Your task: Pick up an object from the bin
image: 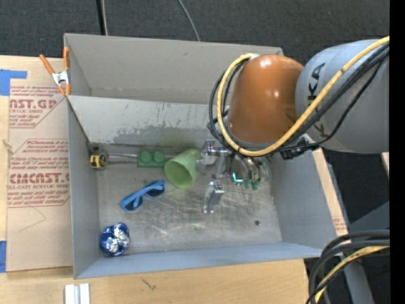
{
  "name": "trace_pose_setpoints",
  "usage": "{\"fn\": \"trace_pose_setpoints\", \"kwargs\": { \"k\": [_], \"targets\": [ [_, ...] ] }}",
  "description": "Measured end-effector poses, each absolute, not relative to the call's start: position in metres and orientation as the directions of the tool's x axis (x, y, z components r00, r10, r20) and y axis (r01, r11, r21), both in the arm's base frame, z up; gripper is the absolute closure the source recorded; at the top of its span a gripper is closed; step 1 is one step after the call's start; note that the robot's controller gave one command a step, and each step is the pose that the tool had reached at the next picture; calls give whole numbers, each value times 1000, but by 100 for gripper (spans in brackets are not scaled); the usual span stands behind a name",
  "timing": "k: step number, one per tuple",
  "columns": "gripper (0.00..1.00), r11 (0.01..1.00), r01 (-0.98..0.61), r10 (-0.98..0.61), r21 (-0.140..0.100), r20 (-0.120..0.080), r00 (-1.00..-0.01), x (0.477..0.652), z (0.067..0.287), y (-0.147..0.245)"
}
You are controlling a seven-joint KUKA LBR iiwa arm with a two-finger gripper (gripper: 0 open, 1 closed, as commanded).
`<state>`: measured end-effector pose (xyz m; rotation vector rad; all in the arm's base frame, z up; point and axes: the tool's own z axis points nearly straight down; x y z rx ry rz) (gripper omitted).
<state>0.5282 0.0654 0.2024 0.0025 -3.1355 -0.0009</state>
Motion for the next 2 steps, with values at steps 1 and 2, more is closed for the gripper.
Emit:
{"fn": "trace_pose_setpoints", "kwargs": {
  "k": [1,2],
  "targets": [
    [0,994,109,109,0,8,-994,547,71,83],
    [0,998,57,57,6,-5,-998,585,104,172]
  ]
}}
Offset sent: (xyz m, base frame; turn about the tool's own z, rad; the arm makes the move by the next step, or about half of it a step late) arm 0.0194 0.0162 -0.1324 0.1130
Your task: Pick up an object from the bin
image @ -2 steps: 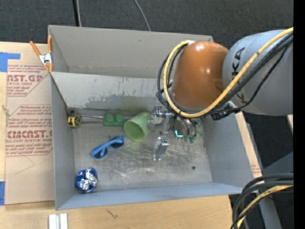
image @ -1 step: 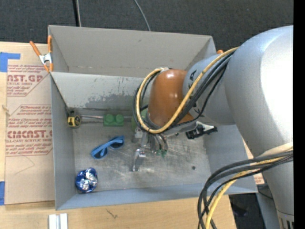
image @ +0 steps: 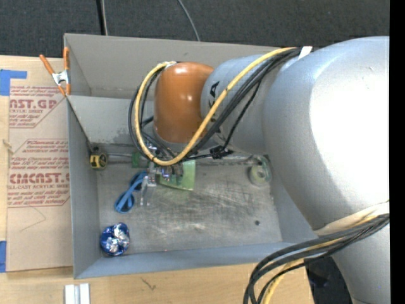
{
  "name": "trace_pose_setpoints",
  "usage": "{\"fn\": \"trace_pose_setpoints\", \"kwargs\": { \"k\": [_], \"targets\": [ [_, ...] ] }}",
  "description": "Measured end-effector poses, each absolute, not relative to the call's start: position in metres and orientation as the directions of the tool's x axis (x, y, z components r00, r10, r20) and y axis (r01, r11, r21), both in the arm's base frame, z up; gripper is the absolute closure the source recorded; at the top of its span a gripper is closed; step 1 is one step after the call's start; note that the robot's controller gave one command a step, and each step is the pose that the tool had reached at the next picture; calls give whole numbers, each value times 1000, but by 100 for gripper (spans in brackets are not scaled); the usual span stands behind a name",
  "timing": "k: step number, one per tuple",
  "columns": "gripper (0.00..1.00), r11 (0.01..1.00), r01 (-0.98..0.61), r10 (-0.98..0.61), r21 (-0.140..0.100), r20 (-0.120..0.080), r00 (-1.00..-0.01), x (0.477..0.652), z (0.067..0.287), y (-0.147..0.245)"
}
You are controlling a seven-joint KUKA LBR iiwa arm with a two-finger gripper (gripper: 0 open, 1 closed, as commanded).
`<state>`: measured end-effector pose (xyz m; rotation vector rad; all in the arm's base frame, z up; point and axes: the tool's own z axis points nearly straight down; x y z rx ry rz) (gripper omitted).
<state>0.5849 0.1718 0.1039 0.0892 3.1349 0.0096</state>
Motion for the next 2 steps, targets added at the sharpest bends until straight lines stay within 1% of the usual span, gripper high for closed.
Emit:
{"fn": "trace_pose_setpoints", "kwargs": {
  "k": [1,2],
  "targets": [
    [0,999,33,33,-1,2,-999,590,71,194],
    [100,999,35,35,5,-10,-999,593,75,195]
  ]
}}
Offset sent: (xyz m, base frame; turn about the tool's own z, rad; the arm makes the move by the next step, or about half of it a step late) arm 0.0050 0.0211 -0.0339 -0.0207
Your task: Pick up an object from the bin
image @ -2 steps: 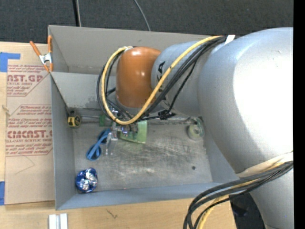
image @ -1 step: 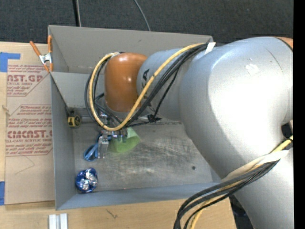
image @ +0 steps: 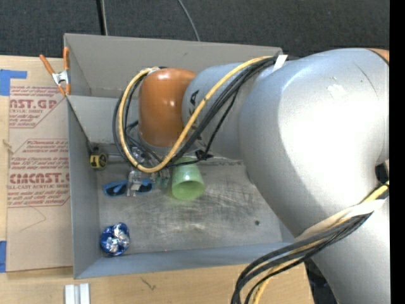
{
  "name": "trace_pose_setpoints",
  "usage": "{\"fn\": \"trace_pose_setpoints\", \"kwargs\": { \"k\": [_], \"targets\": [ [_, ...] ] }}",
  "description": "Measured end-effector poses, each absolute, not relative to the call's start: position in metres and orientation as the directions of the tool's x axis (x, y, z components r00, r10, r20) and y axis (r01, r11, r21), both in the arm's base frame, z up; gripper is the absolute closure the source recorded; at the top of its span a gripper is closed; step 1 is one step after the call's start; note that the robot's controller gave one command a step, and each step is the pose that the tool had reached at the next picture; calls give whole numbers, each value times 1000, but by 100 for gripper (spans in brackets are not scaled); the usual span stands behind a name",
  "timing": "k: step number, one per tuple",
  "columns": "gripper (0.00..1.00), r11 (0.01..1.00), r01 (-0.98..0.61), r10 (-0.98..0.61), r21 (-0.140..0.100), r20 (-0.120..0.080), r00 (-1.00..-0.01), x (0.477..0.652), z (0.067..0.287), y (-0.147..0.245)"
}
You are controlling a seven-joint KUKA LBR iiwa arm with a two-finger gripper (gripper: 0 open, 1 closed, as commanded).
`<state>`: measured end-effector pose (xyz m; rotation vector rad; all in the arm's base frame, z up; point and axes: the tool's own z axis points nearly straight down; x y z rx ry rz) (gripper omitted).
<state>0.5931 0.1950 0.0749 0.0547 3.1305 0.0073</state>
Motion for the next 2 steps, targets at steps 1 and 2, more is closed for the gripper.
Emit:
{"fn": "trace_pose_setpoints", "kwargs": {
  "k": [1,2],
  "targets": [
    [100,1000,26,26,5,-9,-1000,570,191,204],
    [100,865,-502,-502,-1,-8,-865,567,262,216]
  ]
}}
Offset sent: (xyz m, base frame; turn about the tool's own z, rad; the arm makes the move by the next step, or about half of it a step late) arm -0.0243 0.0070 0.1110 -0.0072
